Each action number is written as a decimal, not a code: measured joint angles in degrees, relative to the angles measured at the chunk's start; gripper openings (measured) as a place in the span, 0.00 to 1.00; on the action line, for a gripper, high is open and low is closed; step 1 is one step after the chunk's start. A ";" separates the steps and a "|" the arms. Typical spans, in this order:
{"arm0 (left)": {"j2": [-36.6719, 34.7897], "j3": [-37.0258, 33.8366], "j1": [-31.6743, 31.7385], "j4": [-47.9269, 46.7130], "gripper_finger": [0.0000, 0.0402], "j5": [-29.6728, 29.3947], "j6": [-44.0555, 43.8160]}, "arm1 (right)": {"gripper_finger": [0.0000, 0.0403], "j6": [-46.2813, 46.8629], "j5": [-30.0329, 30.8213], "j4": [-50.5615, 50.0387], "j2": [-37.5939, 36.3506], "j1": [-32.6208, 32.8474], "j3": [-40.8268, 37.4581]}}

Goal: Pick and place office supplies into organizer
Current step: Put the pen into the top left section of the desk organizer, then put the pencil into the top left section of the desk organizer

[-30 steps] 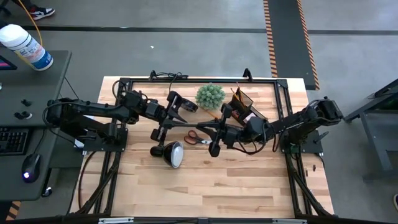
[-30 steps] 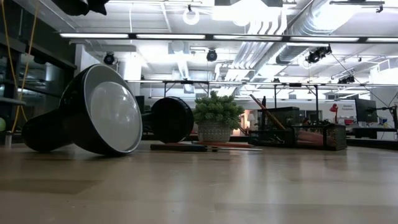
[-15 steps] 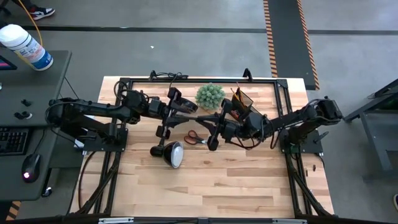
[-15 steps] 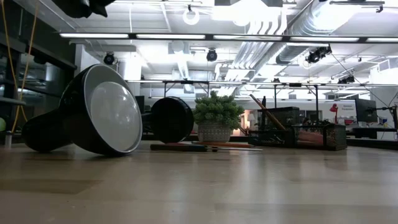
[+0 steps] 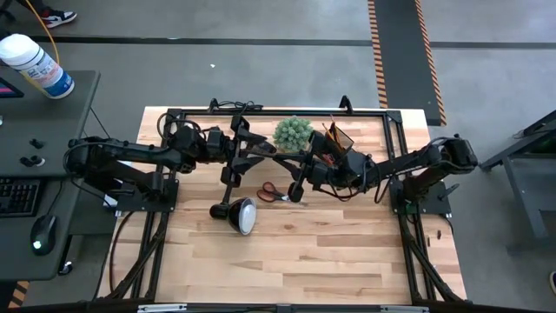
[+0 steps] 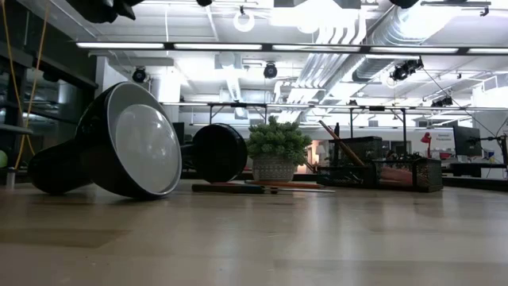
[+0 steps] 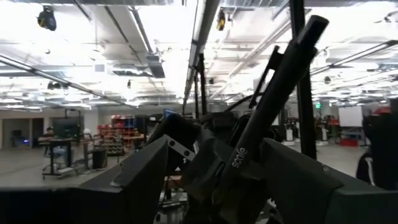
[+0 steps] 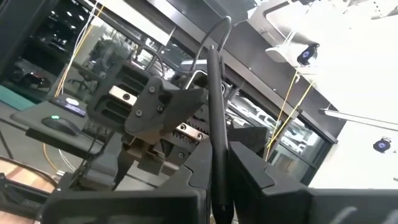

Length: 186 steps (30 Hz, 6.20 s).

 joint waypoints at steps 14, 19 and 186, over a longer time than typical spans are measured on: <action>0.00 0.00 0.00 0.73 0.46 -0.22 -0.14 | 0.07 3.62 -2.66 -1.21 0.00 -3.11 0.00; 0.00 0.00 0.00 0.85 0.41 -0.20 0.06 | 0.07 4.42 -2.81 -1.58 0.00 -3.43 0.00; 61.75 68.37 18.80 -48.27 0.34 15.21 12.11 | 0.00 44.97 59.51 -17.84 -1.03 32.19 -25.40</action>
